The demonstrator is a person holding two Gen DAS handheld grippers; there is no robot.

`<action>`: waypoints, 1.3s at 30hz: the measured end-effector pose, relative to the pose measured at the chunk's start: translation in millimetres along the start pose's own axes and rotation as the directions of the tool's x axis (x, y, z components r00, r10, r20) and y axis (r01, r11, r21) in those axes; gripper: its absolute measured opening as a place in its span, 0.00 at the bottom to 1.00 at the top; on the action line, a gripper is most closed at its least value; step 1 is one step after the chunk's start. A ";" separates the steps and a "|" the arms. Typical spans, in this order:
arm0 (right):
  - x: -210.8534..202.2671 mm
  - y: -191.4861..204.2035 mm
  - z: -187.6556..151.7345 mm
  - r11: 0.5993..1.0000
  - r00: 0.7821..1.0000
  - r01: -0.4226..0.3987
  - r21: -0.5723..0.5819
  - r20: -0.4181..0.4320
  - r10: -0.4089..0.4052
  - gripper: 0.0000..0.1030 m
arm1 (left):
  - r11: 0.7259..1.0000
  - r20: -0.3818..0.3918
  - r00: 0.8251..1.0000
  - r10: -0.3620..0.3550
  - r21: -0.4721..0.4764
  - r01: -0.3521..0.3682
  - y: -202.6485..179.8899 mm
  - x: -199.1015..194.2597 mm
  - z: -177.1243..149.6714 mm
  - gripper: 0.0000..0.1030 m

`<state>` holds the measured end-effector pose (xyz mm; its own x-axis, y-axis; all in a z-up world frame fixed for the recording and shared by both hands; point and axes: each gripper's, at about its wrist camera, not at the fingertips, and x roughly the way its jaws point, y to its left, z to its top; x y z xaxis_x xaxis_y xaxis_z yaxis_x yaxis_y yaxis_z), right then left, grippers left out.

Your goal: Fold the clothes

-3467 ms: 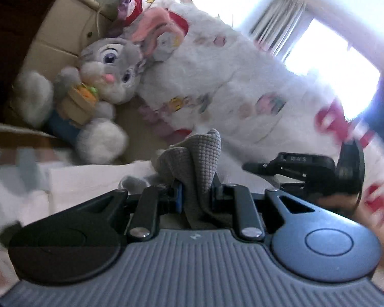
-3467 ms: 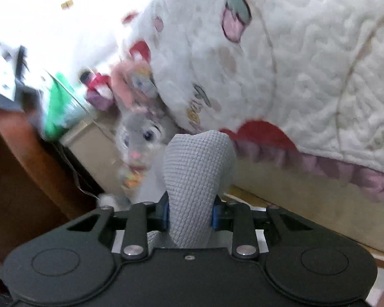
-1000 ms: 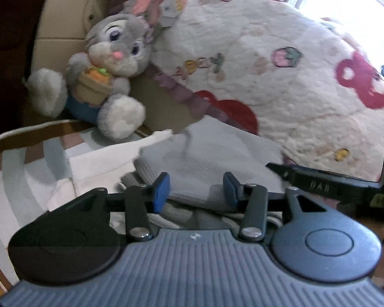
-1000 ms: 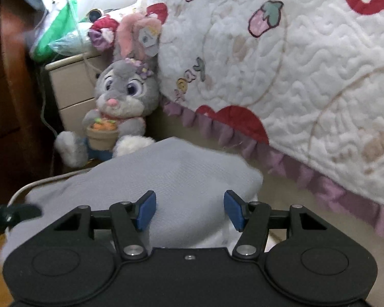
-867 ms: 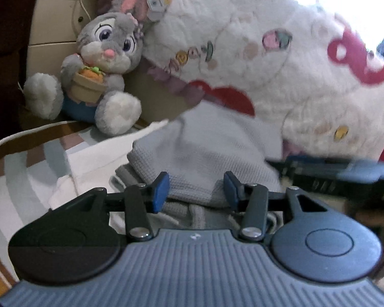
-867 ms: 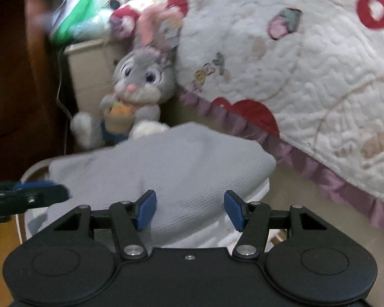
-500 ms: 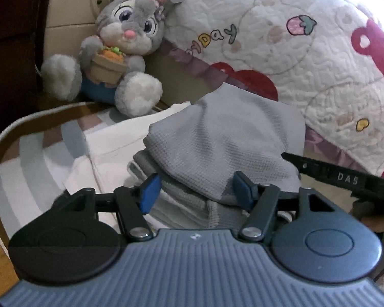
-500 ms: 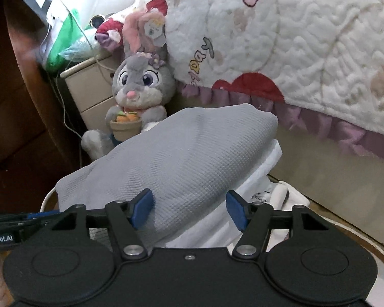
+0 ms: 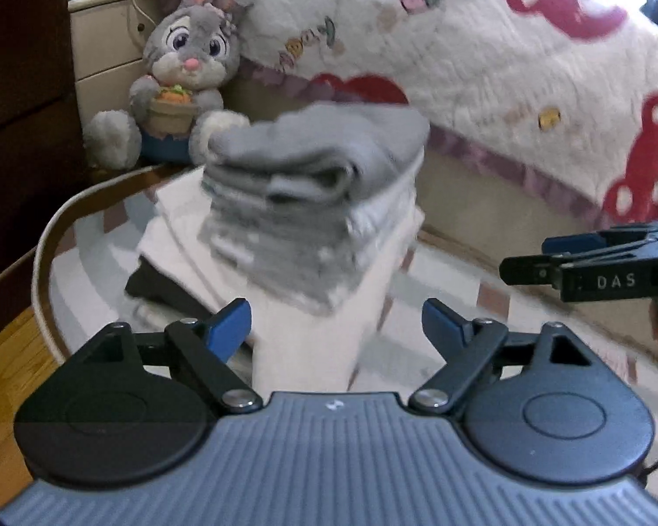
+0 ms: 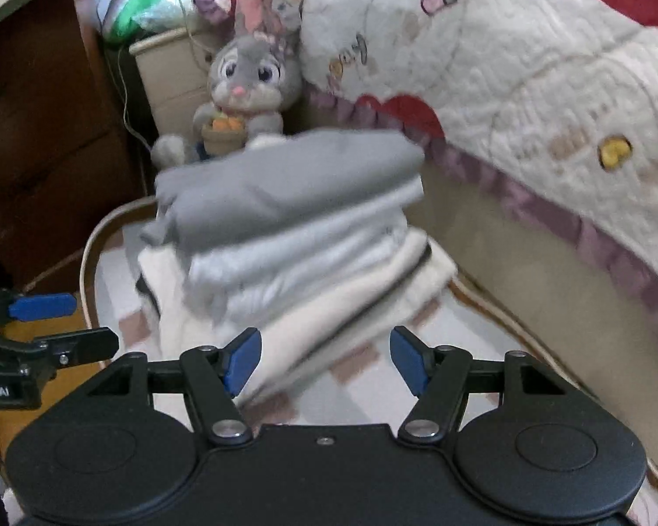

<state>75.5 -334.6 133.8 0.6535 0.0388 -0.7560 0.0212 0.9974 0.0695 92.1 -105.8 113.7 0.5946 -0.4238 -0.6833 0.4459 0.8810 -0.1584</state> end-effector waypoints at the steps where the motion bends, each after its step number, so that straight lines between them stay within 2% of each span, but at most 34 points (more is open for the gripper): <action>1: -4.6 4.3 -9.5 1.000 1.000 0.000 0.004 -0.008 0.000 0.68 | 1.000 -0.014 1.000 0.019 0.006 -0.019 -4.3 -3.0 -4.9 0.86; 3: -13.7 11.2 -29.4 0.999 1.000 -0.027 0.029 -0.008 0.027 0.68 | 0.999 -0.047 0.997 0.054 0.007 -0.054 -10.8 -8.2 -14.3 0.88; 6: -26.0 22.6 -60.2 0.999 1.000 -0.014 0.045 0.008 0.014 0.68 | 0.996 -0.089 0.992 0.091 0.019 -0.090 -19.9 -16.2 -26.6 0.88; 12: -48.9 29.2 -99.1 0.995 0.998 -0.046 0.091 0.053 0.041 0.68 | 0.993 -0.070 0.991 0.114 0.035 -0.112 -39.0 -42.1 -49.5 0.92; 18: -73.1 34.3 -122.5 0.997 0.994 0.037 0.073 0.104 -0.045 0.68 | 0.990 -0.078 0.988 0.134 0.051 -0.130 -55.2 -61.5 -68.8 0.92; 22: -89.7 30.4 -138.7 0.992 0.988 0.042 0.117 0.142 -0.058 0.68 | 0.987 -0.064 0.988 0.143 0.088 -0.137 -66.9 -70.3 -74.8 0.93; 27: -98.4 33.8 -154.1 0.990 0.985 0.081 0.114 0.142 -0.097 0.68 | 0.980 -0.049 0.987 0.152 0.133 -0.145 -81.5 -80.5 -81.7 0.94; 31: -105.8 30.6 -163.2 0.985 0.980 0.088 0.147 0.167 -0.112 0.68 | 0.977 -0.042 0.986 0.163 0.143 -0.156 -86.7 -82.0 -85.1 0.95; 33: -107.6 28.2 -166.2 0.985 0.981 0.077 0.155 0.164 -0.102 0.68 | 0.976 -0.033 0.985 0.168 0.146 -0.162 -88.6 -82.9 -86.3 0.99; 39: -109.2 26.5 -168.6 0.982 0.978 0.100 0.160 0.167 -0.127 0.68 | 0.972 -0.016 0.982 0.187 0.149 -0.182 -92.4 -83.0 -87.4 0.99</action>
<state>-122.9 -302.1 108.5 0.7627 -0.0991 -0.6391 0.2072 0.9736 0.0963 -57.0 -133.6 122.8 0.6568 -0.2483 -0.7120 0.4246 0.9021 0.0771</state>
